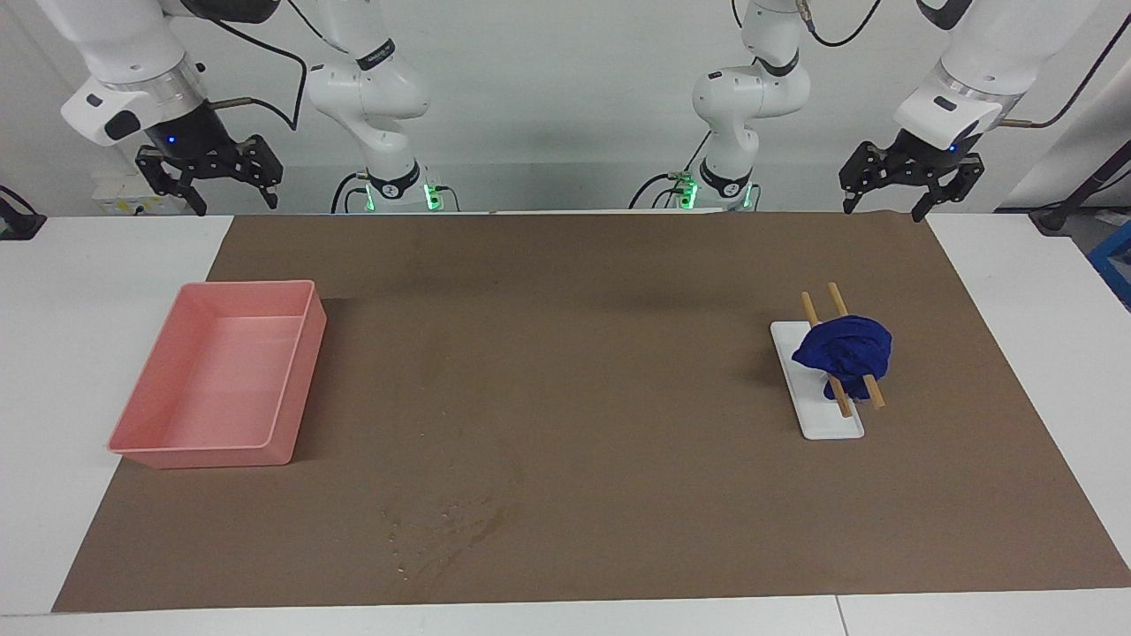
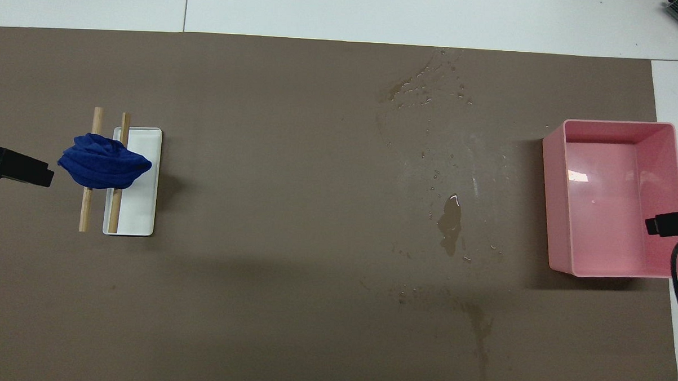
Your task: Wipe water with towel using both arms
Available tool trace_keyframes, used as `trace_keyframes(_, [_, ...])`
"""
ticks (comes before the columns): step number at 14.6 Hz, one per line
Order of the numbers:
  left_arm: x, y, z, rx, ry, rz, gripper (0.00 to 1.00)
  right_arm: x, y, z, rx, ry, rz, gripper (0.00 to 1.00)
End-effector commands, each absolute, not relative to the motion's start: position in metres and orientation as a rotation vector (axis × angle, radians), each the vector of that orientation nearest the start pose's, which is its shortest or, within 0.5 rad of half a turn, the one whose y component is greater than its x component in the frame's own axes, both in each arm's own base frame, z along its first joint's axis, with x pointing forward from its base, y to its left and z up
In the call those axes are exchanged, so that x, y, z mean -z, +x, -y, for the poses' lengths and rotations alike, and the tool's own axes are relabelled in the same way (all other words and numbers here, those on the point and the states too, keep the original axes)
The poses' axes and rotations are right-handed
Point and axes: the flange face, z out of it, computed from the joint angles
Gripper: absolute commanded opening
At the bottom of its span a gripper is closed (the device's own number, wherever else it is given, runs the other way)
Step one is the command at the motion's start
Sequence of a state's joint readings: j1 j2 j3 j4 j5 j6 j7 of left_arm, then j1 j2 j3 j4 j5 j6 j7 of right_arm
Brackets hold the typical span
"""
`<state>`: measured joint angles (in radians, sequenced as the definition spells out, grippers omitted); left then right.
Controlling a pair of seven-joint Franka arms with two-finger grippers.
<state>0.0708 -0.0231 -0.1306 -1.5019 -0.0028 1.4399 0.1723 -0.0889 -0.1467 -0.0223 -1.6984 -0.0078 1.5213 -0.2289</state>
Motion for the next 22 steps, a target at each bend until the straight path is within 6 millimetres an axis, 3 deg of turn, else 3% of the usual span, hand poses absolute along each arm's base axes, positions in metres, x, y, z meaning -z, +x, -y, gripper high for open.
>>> trace_keyframes(1, [-0.656,0.534,0.033,-0.034,-3.127,-0.345,1.0,-0.642,0.494,0.057,-0.067,-3.15,0.17,1.0])
trace_keyframes(5, [-0.649,0.535,0.034,-0.013,-3.124,-0.347,1.0,-0.642,0.494,0.058,-0.067,-3.15,0.168,1.0])
trace_keyframes(6, [-0.646,0.539,0.035,0.07,-3.115,-0.334,1.0,-0.642,0.494,0.058,-0.067,-3.15,0.168,1.0])
trace_keyframes(9, [-0.609,0.554,0.027,0.206,-3.077,-0.235,1.0,-0.642,0.494,0.058,-0.067,-3.15,0.17,1.0])
trace_keyframes(11, [-0.574,0.57,0.015,0.255,-3.075,-0.107,1.0,-0.642,0.494,0.059,-0.067,-3.15,0.165,1.0])
trace_keyframes(14, [-0.519,0.593,0.004,0.178,-3.044,0.344,1.0,-0.642,0.494,0.059,-0.067,-3.15,0.168,1.0])
trace_keyframes(15, [-0.505,0.594,-0.004,0.159,-3.034,0.444,1.0,-0.641,0.494,0.059,-0.07,-3.15,0.168,1.0])
trace_keyframes(18, [-0.458,0.581,-0.003,0.144,-3.006,0.642,1.0,-0.641,0.494,0.059,-0.07,-3.15,0.168,1.0])
trace_keyframes(20, [-0.447,0.573,-0.003,0.118,-2.999,0.66,1.0,-0.641,0.494,0.059,-0.07,-3.15,0.165,1.0])
trace_keyframes(21, [-0.445,0.572,-0.003,0.113,-2.998,0.661,0.95,-0.641,0.494,0.059,-0.07,-3.15,0.168,1.0])
trace_keyframes(22, [-0.443,0.571,-0.003,0.111,-2.997,0.665,0.74,-0.641,0.494,0.059,-0.07,-3.15,0.165,1.0])
